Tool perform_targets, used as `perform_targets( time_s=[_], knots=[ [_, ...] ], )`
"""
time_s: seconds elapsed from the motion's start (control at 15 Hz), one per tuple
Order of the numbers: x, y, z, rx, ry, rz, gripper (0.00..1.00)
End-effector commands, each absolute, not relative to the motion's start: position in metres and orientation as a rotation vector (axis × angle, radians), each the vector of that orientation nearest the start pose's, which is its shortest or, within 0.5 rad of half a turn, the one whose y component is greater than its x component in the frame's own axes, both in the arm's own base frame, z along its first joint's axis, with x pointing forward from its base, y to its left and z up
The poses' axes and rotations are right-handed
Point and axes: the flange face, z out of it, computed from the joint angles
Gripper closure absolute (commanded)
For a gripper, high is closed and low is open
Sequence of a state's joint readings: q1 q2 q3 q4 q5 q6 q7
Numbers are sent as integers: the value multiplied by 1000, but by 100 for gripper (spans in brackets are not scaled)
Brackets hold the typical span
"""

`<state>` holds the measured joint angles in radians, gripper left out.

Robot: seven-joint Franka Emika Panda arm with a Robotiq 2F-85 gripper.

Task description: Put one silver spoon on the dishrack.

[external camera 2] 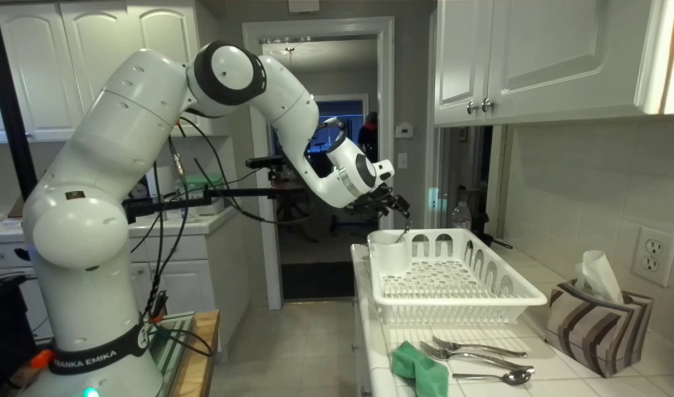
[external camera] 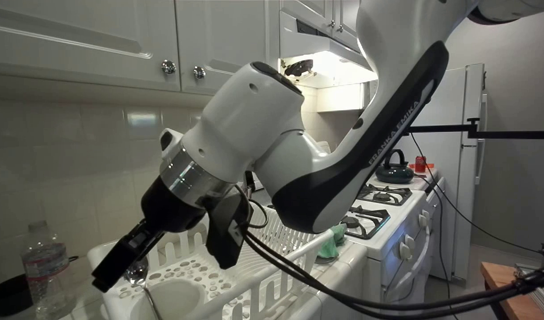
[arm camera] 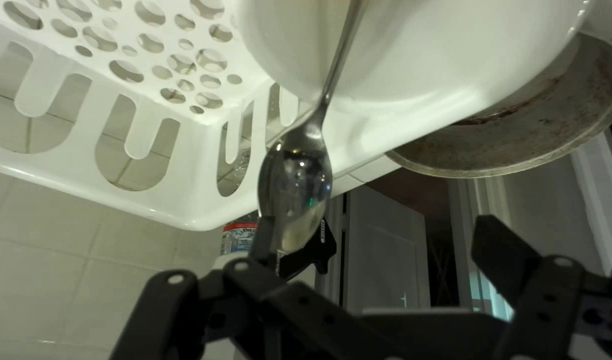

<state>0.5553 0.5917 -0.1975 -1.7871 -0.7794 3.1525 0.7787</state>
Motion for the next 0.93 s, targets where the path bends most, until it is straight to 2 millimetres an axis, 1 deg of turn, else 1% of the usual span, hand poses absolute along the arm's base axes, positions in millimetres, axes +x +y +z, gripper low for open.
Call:
perform_targets(
  time_s=[0.0,0.07,0.2,0.33,0.53,0.6,0.87],
  knots=[
    [601,310,316,-2850,-569,-1078,0],
    [600,309,321,-2857,-555,-1060,0],
    [599,307,336,-2869,-501,-1037,0],
    [600,304,351,-2887,-441,-1041,0],
    [596,298,369,-2897,-400,-1030,0],
    [595,294,375,-2906,-355,-1030,0],
    [591,285,389,-2892,-193,-995,0]
  ],
)
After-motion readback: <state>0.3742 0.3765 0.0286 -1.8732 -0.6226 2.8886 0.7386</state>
